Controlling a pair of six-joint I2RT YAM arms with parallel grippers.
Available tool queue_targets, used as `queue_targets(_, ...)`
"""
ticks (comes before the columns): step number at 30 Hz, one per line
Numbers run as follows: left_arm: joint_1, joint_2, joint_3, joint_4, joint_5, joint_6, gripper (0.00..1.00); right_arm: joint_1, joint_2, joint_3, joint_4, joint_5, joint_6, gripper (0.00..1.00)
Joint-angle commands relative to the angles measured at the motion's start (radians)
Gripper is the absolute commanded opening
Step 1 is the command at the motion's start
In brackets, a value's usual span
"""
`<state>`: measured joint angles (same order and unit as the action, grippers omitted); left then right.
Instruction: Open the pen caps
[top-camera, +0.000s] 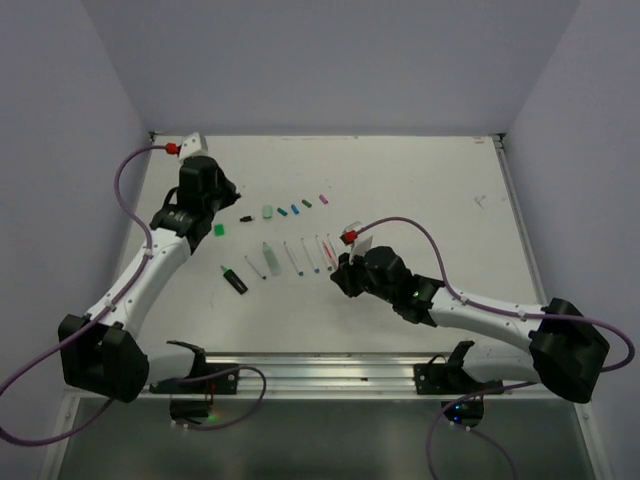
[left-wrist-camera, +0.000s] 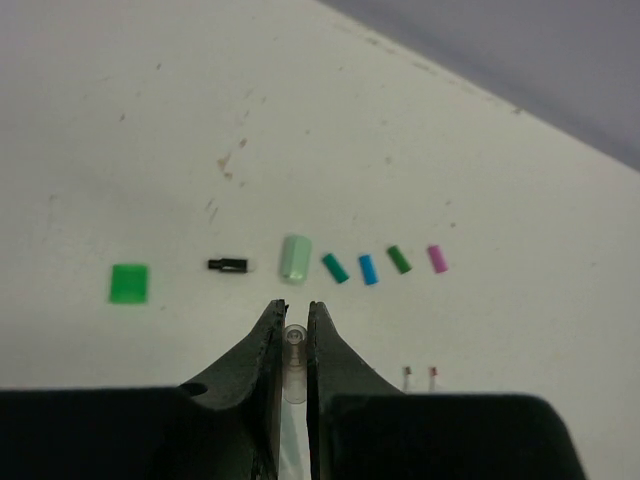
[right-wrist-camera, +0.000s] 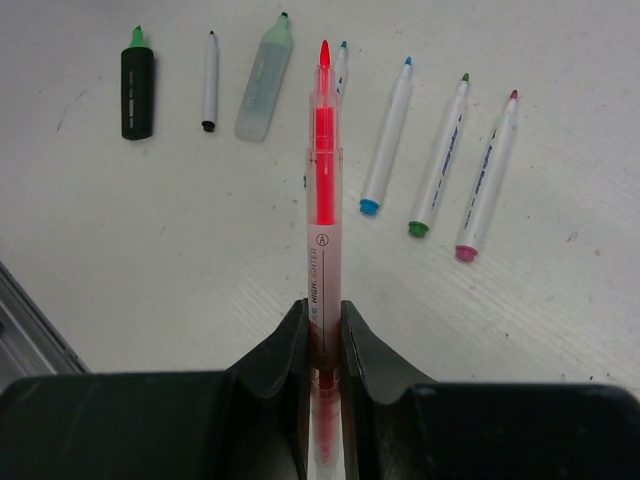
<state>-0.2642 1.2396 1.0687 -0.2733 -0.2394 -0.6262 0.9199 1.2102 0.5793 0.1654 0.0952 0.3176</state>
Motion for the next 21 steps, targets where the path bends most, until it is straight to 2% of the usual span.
queue_targets(1, 0.045, 0.062, -0.007, -0.086, -0.006, 0.083, 0.02, -0.001, -0.026, 0.002, -0.01, 0.031, 0.011, 0.0)
queue_targets(11, 0.092, 0.369, 0.043, -0.063, -0.024, 0.135, 0.06, -0.001, -0.029, 0.002, -0.018, 0.035, 0.008, 0.0)
queue_targets(21, 0.099, 0.573, 0.135, -0.086, -0.055, 0.125, 0.11, -0.003, -0.021, 0.004, -0.024, 0.038, 0.006, 0.0)
